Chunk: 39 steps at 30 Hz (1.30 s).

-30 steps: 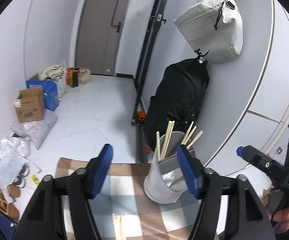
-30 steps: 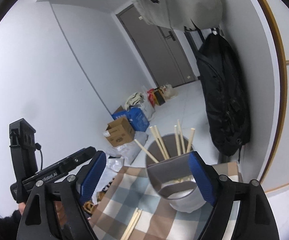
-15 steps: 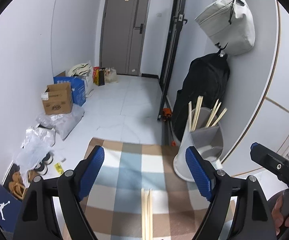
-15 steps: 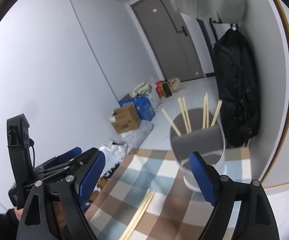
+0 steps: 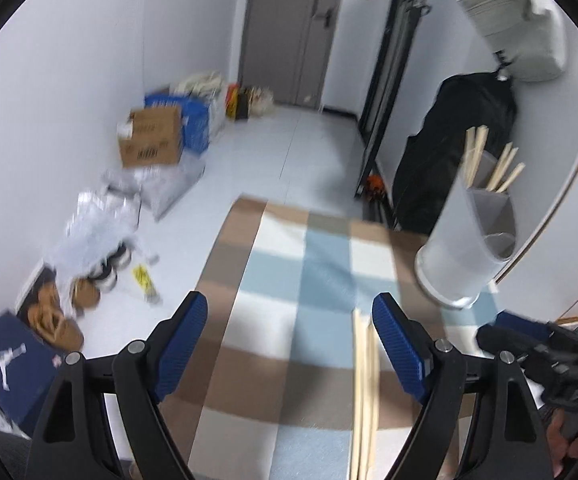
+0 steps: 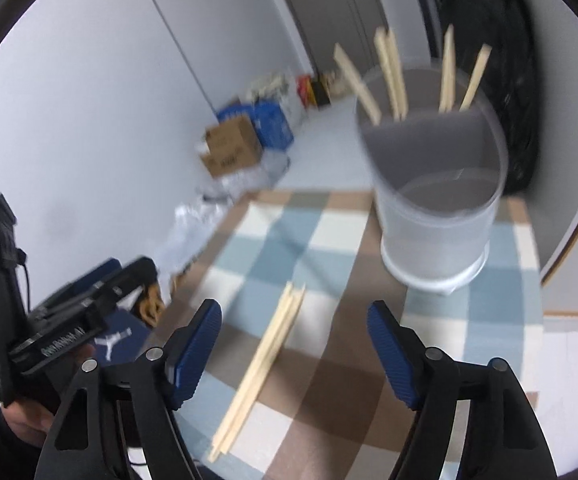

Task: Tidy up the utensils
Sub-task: 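Move both open grippers back down to the sticks on the blanket, then close the right gripper on one wooden stick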

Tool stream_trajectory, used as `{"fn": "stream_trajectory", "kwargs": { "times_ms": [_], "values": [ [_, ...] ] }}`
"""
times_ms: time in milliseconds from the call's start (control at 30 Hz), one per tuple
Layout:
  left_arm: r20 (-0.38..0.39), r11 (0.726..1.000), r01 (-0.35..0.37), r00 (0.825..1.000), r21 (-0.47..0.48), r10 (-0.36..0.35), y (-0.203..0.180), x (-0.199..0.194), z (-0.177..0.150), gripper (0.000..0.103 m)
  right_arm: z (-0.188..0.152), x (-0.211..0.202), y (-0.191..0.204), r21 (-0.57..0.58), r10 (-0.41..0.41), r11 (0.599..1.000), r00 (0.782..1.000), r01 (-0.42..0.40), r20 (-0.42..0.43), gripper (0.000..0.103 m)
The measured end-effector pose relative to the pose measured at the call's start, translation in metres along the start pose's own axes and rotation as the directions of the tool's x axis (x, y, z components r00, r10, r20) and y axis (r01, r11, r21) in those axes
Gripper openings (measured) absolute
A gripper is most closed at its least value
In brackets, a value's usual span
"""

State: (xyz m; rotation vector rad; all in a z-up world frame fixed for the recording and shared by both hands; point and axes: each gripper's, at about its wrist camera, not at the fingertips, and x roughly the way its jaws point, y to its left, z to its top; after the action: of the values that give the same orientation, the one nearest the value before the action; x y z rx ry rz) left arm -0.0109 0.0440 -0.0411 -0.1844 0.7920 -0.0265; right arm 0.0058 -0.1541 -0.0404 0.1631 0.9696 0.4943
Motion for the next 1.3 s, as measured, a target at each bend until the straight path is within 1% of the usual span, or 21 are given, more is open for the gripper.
{"fn": "stream_trajectory", "kwargs": {
  "times_ms": [33, 67, 133, 200, 300, 333, 367, 400, 467, 533, 600, 633, 667, 700, 733, 833, 933, 1033, 1133, 1300],
  "values": [
    [-0.022, 1.0, -0.003, 1.0, -0.018, 0.003, 0.005, 0.003, 0.0, 0.081, -0.001, 0.01, 0.001, -0.001, 0.0, 1.0, 0.999, 0.0, -0.038, 0.053],
    [-0.031, 0.999, -0.001, 1.0, -0.034, 0.0, 0.008, 0.004, -0.001, 0.081, -0.003, 0.02, 0.002, -0.005, -0.008, 1.0, 0.997, 0.007, -0.075, 0.051],
    [-0.045, 0.999, -0.009, 0.999, -0.045, 0.007, 0.013, 0.005, -0.001, 0.081, -0.005, 0.033, 0.003, -0.015, -0.025, 1.0, 0.993, 0.024, -0.111, 0.049],
    [-0.053, 0.998, -0.04, 0.998, -0.04, 0.038, 0.016, 0.007, 0.0, 0.081, -0.001, 0.041, 0.003, -0.013, -0.037, 0.999, 0.992, 0.035, -0.124, 0.049],
    [-0.062, 0.997, -0.041, 0.997, -0.058, 0.038, 0.022, 0.01, 0.0, 0.081, 0.007, 0.058, 0.002, 0.002, -0.053, 0.999, 0.987, 0.054, -0.149, 0.049],
    [-0.073, 0.997, -0.052, 0.996, -0.064, 0.048, 0.024, 0.011, 0.001, 0.081, 0.01, 0.062, 0.002, 0.006, -0.054, 0.998, 0.987, 0.056, -0.154, 0.046],
    [-0.075, 0.996, -0.042, 0.997, -0.078, 0.036, 0.027, 0.01, 0.001, 0.081, 0.013, 0.068, 0.002, 0.011, -0.053, 0.998, 0.985, 0.055, -0.163, 0.044],
    [-0.071, 0.996, -0.034, 0.997, -0.087, 0.028, 0.029, 0.01, 0.002, 0.081, 0.015, 0.074, 0.003, 0.014, -0.056, 0.998, 0.984, 0.059, -0.171, 0.044],
    [-0.062, 0.994, -0.06, 0.997, -0.088, 0.054, 0.032, 0.007, 0.002, 0.081, 0.019, 0.085, 0.006, 0.02, -0.059, 0.998, 0.98, 0.064, -0.189, 0.044],
    [-0.062, 0.993, -0.055, 0.997, -0.103, 0.049, 0.038, 0.007, 0.004, 0.081, 0.022, 0.095, 0.008, 0.014, -0.081, 0.996, 0.976, 0.086, -0.203, 0.042],
    [-0.061, 0.991, -0.054, 0.997, -0.123, 0.047, 0.043, 0.005, 0.005, 0.081, 0.024, 0.104, 0.008, 0.028, -0.084, 0.995, 0.97, 0.093, -0.227, 0.033],
    [-0.06, 0.99, -0.052, 0.997, -0.13, 0.045, 0.045, 0.005, 0.006, 0.081, 0.025, 0.109, 0.006, 0.044, -0.091, 0.994, 0.965, 0.104, -0.245, 0.026],
    [-0.058, 0.989, -0.051, 0.997, -0.138, 0.043, 0.047, 0.004, 0.007, 0.081, 0.025, 0.111, 0.006, 0.044, -0.116, 0.99, 0.959, 0.132, -0.259, 0.02],
    [-0.055, 0.988, -0.051, 0.998, -0.145, 0.043, 0.049, 0.004, 0.007, 0.081, 0.024, 0.114, 0.007, 0.037, -0.139, 0.987, 0.952, 0.154, -0.271, 0.017],
    [-0.053, 0.987, -0.049, 0.998, -0.151, 0.042, 0.051, 0.003, 0.007, 0.081, 0.024, 0.114, 0.01, 0.016, -0.165, 0.984, 0.951, 0.175, -0.262, 0.015],
    [-0.051, 0.985, -0.048, 0.998, -0.167, 0.04, 0.055, 0.003, 0.009, 0.081, 0.023, 0.115, 0.021, -0.049, -0.223, 0.975, 0.942, 0.217, -0.253, 0.015],
    [-0.055, 0.983, -0.049, 0.998, -0.177, 0.039, 0.058, 0.005, 0.01, 0.081, 0.026, 0.118, 0.023, -0.061, -0.251, 0.968, 0.936, 0.244, -0.246, 0.015],
    [-0.053, 0.983, -0.04, 0.998, -0.18, 0.031, 0.059, 0.005, 0.011, 0.081, 0.025, 0.118, 0.021, -0.058, -0.27, 0.963, 0.931, 0.264, -0.246, 0.004],
    [-0.051, 0.984, -0.04, 0.998, -0.175, 0.031, 0.06, 0.005, 0.01, 0.081, 0.024, 0.117, 0.019, -0.036, -0.252, 0.967, 0.938, 0.251, -0.238, 0.003],
    [-0.061, 0.984, -0.051, 0.997, -0.172, 0.041, 0.062, 0.008, 0.009, 0.081, 0.027, 0.096, 0.008, 0.03, -0.2, 0.978, 0.962, 0.209, -0.186, 0.003]
  ]
}}
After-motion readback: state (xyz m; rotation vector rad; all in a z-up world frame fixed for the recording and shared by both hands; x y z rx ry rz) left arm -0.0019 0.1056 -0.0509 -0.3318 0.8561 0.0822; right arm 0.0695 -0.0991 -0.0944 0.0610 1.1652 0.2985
